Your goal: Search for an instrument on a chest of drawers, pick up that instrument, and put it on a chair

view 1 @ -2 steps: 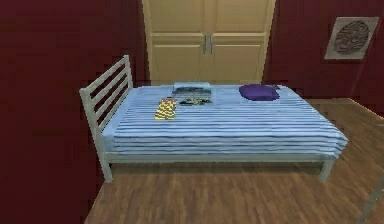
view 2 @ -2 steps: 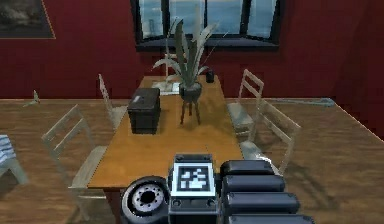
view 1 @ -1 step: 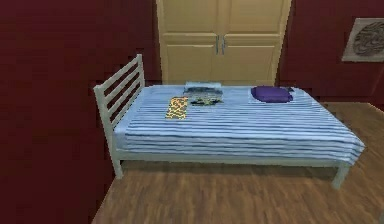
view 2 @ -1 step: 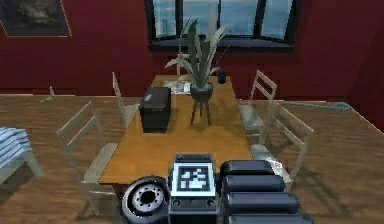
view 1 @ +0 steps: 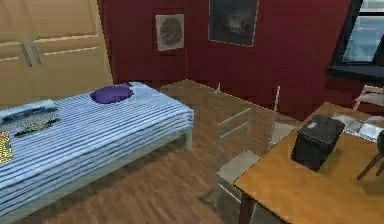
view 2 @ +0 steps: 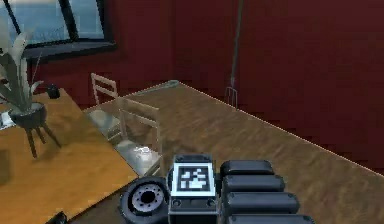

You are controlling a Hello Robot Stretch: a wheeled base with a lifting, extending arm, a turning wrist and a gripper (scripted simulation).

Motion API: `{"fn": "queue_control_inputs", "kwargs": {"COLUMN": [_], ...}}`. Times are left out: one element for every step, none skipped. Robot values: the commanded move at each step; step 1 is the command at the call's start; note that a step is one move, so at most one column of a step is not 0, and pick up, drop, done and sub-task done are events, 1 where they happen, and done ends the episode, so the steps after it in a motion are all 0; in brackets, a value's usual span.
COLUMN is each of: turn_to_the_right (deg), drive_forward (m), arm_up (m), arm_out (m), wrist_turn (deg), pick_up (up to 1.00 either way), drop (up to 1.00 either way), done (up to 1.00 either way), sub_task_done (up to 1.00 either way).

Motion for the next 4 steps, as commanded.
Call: {"fn": "queue_control_inputs", "kwargs": {"turn_to_the_right": [45.0, 45.0, 21.0, 0.0], "drive_forward": [0.0, 0.0, 0.0, 0.25], "arm_up": [0.0, 0.0, 0.0, 0.0], "arm_out": [0.0, 0.0, 0.0, 0.0], "wrist_turn": [0.0, 0.0, 0.0, 0.0], "pick_up": [0.0, 0.0, 0.0, 0.0], "drop": [0.0, 0.0, 0.0, 0.0], "done": [0.0, 0.0, 0.0, 0.0], "sub_task_done": [0.0, 0.0, 0.0, 0.0]}}
